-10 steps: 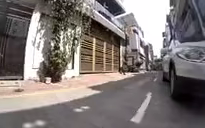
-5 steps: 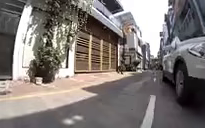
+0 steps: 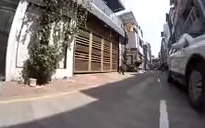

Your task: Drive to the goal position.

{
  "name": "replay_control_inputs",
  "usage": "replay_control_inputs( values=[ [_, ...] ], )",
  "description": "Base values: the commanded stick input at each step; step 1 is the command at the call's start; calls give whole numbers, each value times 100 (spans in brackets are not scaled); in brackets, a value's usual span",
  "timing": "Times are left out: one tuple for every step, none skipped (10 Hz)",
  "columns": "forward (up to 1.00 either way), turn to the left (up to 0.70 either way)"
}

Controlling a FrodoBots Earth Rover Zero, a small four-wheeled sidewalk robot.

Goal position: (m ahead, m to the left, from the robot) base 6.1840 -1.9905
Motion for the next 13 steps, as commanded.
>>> replay_control_inputs(
  values=[
    [100,-40],
    [100,-40],
    [100,-40],
    [100,-40],
    [100,-40],
    [100,-40],
    [100,-40],
    [100,-40],
    [100,-25],
    [100,-5],
    [100,-2],
    [100,0],
    [100,0]
  ],
)
